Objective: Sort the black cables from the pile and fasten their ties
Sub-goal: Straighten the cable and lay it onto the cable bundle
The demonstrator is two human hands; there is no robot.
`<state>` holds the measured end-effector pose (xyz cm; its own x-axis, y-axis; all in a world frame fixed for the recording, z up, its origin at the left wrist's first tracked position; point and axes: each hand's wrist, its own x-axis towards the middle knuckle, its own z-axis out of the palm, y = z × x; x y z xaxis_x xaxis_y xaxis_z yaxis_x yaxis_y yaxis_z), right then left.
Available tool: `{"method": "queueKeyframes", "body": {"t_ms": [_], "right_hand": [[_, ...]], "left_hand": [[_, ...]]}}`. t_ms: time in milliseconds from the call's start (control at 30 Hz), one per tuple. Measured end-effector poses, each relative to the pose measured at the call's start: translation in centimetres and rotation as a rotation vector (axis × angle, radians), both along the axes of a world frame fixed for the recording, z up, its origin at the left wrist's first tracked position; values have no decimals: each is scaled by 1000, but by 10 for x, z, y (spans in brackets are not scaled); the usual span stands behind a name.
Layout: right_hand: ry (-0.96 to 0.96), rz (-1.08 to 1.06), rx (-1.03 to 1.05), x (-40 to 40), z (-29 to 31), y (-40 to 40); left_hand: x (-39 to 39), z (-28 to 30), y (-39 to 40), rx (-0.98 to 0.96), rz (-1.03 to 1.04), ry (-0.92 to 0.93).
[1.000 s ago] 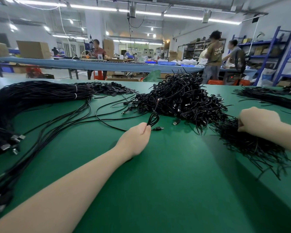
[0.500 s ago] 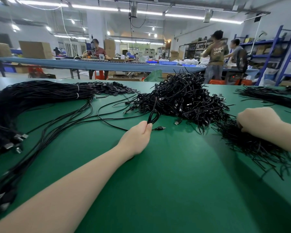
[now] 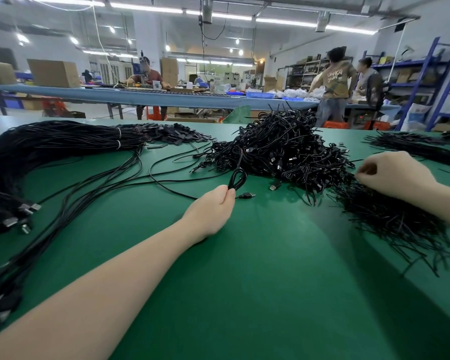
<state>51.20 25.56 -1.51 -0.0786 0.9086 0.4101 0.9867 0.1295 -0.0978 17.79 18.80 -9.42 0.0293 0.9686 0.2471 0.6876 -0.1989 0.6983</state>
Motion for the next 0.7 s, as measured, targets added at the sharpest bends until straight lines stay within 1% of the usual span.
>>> {"method": "queueKeyframes", "body": {"t_ms": [100,167,200,267,333,433,633,700], "right_hand": [[242,145,147,-23,-2,-4],[379,276,188,-48,-4,-14],[416,350,189,-63,-6,-20],[403,493,191,-95,-12,-34],[315,620,219,-124,-20,-47],[172,698,259,-157,-34,-57],[241,761,234,-183,-45,-60],[264,754,228,-182,-44,-60]], "left_hand": [[0,0,0,-3,-5,-11],[0,-1,1,-5,-4,-15],[-1,-1,1,-4,-3,-11],[-2,-3,2,1,-4,13],[-2,-3,2,13,-2,48],[-1,-4,2,22,-3,89],[0,-3,-1,84,-60,193],[2,-3,-1,95,-44,240]]}}
